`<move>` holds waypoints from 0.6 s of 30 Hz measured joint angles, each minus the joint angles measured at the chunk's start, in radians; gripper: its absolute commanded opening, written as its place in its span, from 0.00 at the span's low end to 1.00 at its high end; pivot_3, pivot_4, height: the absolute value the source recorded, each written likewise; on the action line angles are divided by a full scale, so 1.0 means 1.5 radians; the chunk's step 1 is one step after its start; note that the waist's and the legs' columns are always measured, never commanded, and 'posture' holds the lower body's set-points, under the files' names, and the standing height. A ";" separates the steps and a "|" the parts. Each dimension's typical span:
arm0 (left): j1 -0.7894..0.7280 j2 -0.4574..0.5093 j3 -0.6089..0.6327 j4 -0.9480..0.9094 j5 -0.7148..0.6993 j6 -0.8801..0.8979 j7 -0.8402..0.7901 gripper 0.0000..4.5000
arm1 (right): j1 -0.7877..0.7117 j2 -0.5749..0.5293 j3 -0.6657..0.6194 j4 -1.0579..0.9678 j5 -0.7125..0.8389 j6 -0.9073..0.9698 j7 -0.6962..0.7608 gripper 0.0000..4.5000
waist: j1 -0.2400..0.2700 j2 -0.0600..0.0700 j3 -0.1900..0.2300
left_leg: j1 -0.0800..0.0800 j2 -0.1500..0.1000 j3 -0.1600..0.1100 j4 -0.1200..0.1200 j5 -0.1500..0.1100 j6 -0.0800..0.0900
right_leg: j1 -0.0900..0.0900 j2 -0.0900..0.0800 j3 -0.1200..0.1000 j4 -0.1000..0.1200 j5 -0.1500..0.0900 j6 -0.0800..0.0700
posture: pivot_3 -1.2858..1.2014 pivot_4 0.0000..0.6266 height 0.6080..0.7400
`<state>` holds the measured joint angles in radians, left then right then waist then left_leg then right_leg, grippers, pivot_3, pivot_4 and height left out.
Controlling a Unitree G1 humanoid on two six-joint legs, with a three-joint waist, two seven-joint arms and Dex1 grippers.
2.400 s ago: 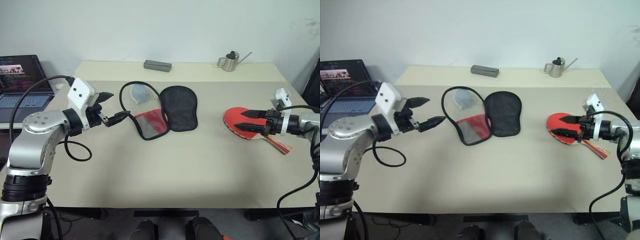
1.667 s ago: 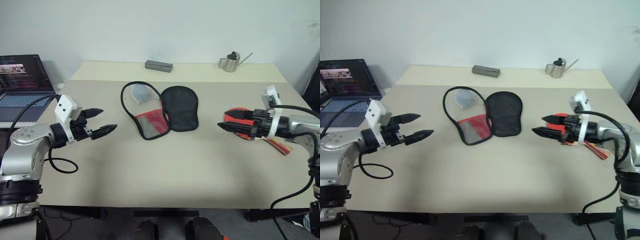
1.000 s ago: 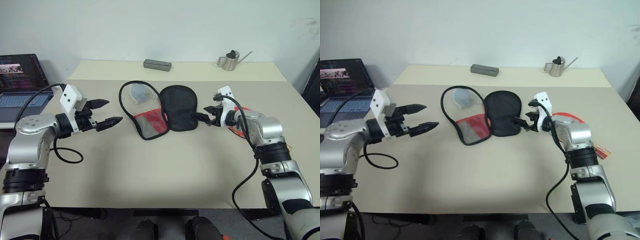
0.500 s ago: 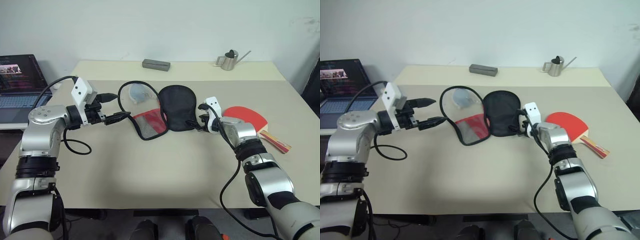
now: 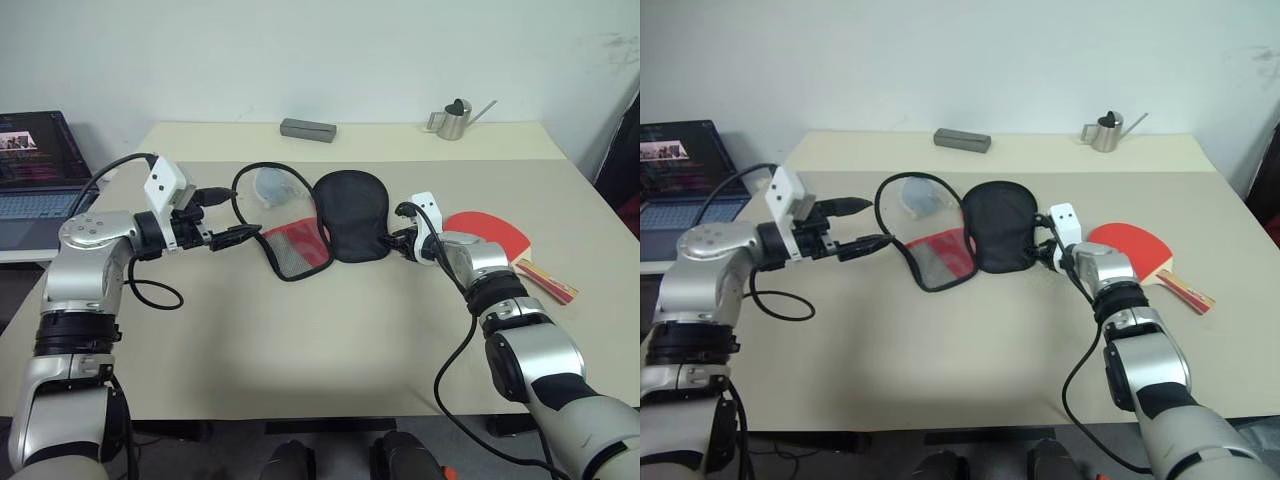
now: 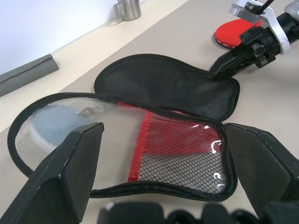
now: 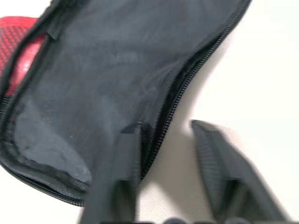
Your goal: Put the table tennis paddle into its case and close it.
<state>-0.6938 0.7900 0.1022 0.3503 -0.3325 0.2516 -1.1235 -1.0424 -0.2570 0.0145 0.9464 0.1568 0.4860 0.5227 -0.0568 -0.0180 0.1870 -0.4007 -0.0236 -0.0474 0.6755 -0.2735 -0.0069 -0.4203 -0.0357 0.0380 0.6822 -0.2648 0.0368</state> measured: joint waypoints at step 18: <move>0.033 0.001 -0.005 -0.024 0.000 0.003 -0.032 1.00 | 0.054 0.049 -0.085 -0.211 0.040 0.234 -0.149 0.00 | 0.000 0.000 0.000 | 0.000 0.000 -0.001 0.000 0.000 0.000 | 0.000 0.000 0.001 0.000 0.000 0.000 | 0.52 0.24 1.00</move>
<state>-0.6446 0.7917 0.0952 0.3150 -0.3321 0.2560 -1.1718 -0.9611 -0.1838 -0.1136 0.6306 0.2169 0.8368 0.2996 -0.0561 -0.0180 0.1869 -0.4010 -0.0237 -0.0484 0.6752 -0.2735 -0.0069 -0.4203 -0.0359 0.0393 0.6822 -0.2648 0.0368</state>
